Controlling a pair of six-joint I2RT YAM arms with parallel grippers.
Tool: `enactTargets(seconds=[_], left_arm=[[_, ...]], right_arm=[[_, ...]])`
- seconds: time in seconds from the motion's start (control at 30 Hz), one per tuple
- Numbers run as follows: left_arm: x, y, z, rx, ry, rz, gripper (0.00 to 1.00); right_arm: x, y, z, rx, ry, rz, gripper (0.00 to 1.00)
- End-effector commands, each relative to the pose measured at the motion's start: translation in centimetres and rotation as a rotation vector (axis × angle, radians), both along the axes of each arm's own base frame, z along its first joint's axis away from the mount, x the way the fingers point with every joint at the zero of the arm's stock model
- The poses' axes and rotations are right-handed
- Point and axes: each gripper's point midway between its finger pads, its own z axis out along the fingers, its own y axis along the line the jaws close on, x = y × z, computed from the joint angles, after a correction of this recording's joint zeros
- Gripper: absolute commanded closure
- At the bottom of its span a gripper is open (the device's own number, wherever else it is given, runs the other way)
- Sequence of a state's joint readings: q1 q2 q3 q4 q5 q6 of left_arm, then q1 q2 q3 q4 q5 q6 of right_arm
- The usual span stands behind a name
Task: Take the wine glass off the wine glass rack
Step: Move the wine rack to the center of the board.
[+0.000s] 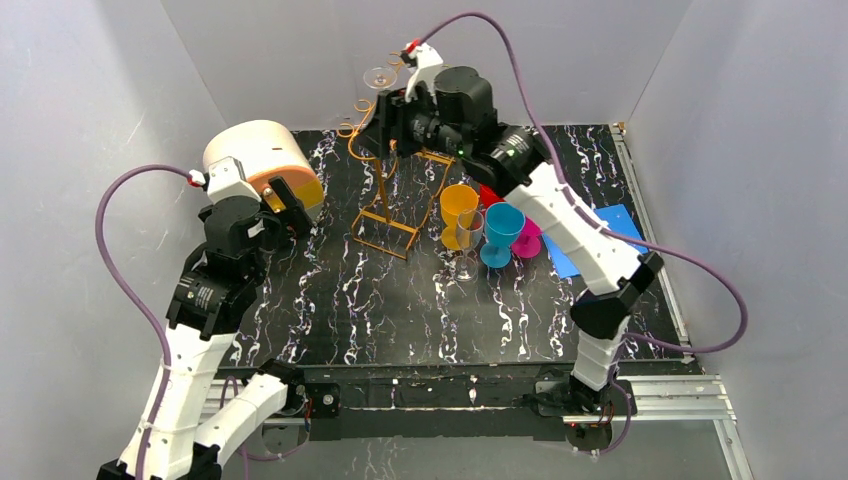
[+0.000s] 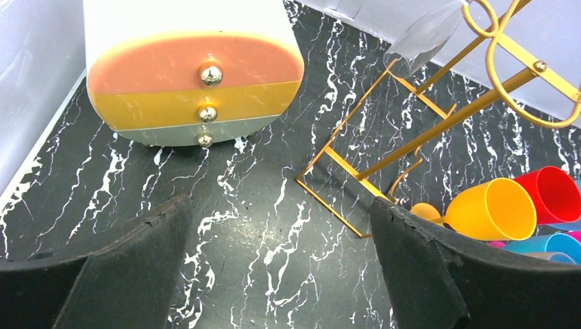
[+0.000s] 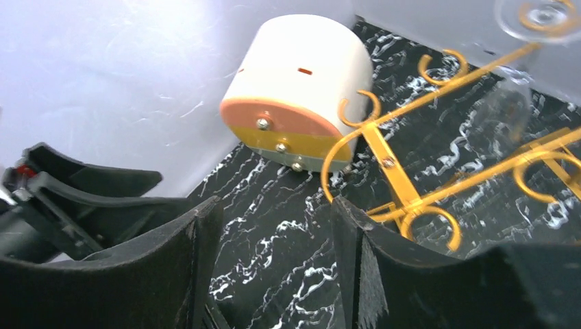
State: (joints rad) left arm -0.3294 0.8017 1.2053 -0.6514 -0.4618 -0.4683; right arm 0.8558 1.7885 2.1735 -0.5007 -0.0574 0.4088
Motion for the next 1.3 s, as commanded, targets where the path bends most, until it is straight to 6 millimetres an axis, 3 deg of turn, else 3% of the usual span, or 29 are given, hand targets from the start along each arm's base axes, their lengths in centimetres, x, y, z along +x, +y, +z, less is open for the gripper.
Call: enactTargets(seconds=[0.0,0.2,0.4,0.57,0.77,0.97,1.07,1.13,1.27], left_arm=[[0.3,0.1,-0.6,0.045,0.022,-0.010,0.02],[0.2,0.5,-1.1,0.097,0.040,-0.025,0.02],[0.0,1.1,-0.8,0.125,0.040,-0.003,0.02],[-0.1,1.2,-0.4,0.129,0.037,-0.001,0.02],[0.6,1.8,-1.2,0.216,0.125,0.009,0.02],[2.8,1.2,-0.3,0.239,0.156,0.011,0.02],[4.1,2.4,0.0,0.277,0.174,0.086,0.02],[5.1,3.1,0.8,0.266,0.161,0.114,0.02],[7.2,2.7,2.6,0.224,0.127,0.073,0.02]], right_arm=[[-0.5,2.7,-0.5,-0.069,-0.073,0.107,0.33],[1.7,3.3,-2.5,-0.135,-0.101,0.055,0.31],[2.4,4.2,-4.2,-0.180,-0.103,0.068,0.31],[1.1,5.2,-6.2,-0.216,-0.084,0.165,0.30],[-1.8,6.1,-6.6,-0.197,-0.058,0.342,0.27],[-3.4,5.6,-6.8,-0.215,-0.048,0.420,0.28],[-4.3,5.3,-7.0,-0.224,-0.041,0.463,0.27],[-5.2,5.1,-7.0,-0.221,-0.024,0.492,0.27],[-7.3,4.5,-7.1,-0.205,0.025,0.570,0.28]])
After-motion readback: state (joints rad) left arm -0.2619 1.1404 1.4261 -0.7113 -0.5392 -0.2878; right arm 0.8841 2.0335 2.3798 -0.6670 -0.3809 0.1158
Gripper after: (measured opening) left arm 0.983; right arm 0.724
